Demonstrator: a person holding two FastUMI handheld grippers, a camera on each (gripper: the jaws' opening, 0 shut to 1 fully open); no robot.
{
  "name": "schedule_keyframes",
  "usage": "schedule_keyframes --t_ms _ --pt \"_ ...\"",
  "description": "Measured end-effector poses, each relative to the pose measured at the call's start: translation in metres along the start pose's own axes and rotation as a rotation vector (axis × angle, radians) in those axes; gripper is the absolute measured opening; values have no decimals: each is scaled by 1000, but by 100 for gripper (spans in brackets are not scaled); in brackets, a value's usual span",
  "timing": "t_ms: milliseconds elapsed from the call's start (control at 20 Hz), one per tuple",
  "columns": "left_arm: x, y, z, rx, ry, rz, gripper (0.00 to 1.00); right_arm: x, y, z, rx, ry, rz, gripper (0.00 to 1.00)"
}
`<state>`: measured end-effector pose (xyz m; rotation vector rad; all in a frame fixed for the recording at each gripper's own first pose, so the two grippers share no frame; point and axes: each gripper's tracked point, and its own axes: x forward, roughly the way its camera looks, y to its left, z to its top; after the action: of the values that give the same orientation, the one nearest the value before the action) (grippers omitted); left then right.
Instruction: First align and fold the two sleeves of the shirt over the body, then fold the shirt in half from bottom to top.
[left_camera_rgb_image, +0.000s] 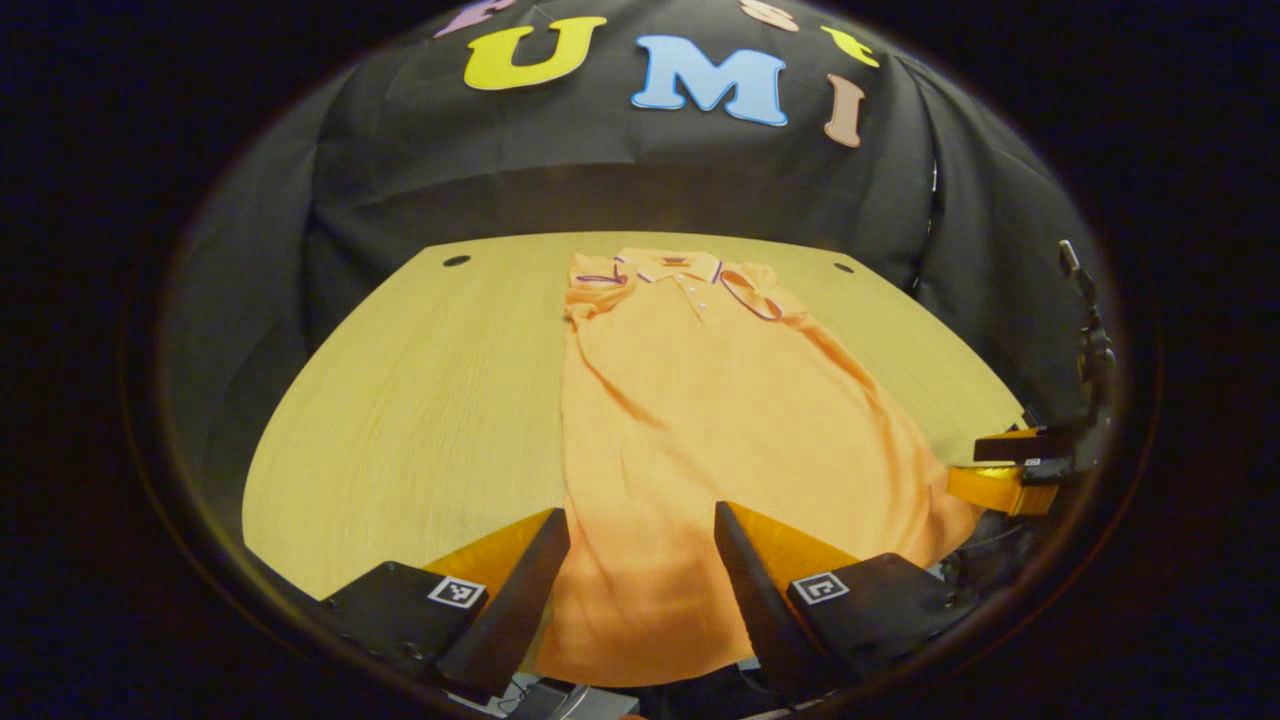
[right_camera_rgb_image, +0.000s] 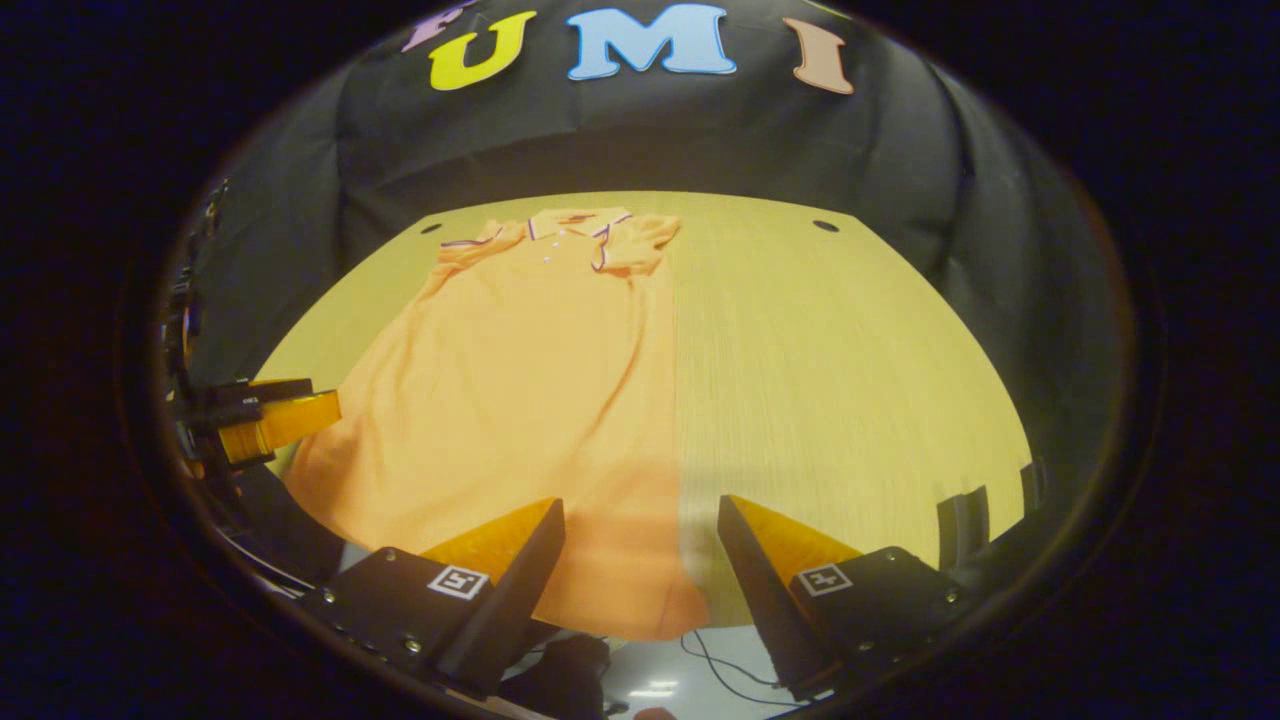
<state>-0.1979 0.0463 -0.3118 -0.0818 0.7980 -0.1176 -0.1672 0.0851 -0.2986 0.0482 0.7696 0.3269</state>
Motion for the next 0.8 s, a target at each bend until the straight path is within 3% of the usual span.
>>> schedule_keyframes --t_ms 800 --pt "-22 1 -64 38 82 17 94 -9 8 -46 29 77 15 96"
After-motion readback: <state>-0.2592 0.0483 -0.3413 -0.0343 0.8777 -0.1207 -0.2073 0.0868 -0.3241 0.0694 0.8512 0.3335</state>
